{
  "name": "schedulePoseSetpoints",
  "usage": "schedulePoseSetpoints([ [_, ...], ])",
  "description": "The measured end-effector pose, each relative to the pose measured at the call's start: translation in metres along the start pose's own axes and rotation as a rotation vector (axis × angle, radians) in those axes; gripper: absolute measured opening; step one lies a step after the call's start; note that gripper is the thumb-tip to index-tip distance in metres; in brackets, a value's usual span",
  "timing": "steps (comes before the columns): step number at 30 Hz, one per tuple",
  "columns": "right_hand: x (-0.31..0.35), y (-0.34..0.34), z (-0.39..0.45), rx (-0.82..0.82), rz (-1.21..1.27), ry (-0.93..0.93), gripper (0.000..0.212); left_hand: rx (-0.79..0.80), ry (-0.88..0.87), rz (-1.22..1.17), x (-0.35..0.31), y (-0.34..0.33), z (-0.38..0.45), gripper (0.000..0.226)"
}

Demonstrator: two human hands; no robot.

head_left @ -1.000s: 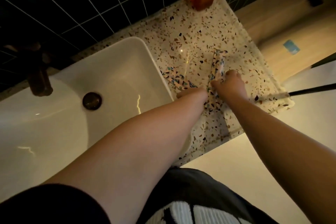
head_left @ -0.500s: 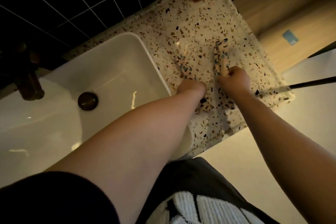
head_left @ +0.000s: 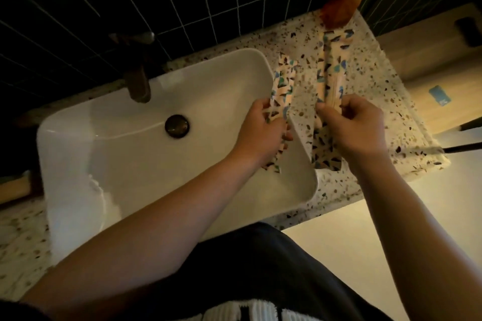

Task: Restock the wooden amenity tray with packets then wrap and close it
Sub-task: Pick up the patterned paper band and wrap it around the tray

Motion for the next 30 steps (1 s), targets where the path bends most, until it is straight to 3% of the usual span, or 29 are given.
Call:
schedulePoseSetpoints([
  [3, 0.032, -0.028, -0.032, 0.081, -0.023, 0.087, 0.039, -0.033, -0.066, 0.067, -0.001, 0.061, -0.029, 0.023],
  [6, 0.061, -0.063, -0.066, 0.186, 0.014, 0.145, 0.026, -0.096, -0.109, 0.08, 0.005, 0.125, -0.056, 0.022],
  [9, 0.088, -0.104, -0.1, 0.284, 0.015, 0.215, 0.029, -0.166, -0.179, 0.048, 0.015, 0.189, -0.084, 0.03],
  [16, 0.139, -0.208, -0.182, 0.447, -0.033, 0.311, 0.014, -0.331, -0.255, 0.028, 0.047, 0.336, -0.135, 0.014],
  [23, 0.18, -0.322, -0.254, 0.465, -0.18, 0.43, 0.022, -0.414, -0.238, 0.102, 0.059, 0.479, -0.175, 0.009],
  [30, 0.229, -0.411, -0.288, 0.488, -0.31, 0.549, 0.016, -0.601, -0.136, 0.253, 0.063, 0.588, -0.173, 0.004],
])
Point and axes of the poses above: each hand's wrist, its own z-axis towards the middle knuckle, its own y-axis out of the back of the hand, x = y × z, the point moved 2 cm from there along z, towards the middle knuckle, and after that the axes turned 12 degrees about -z, right-handed, at the moved point
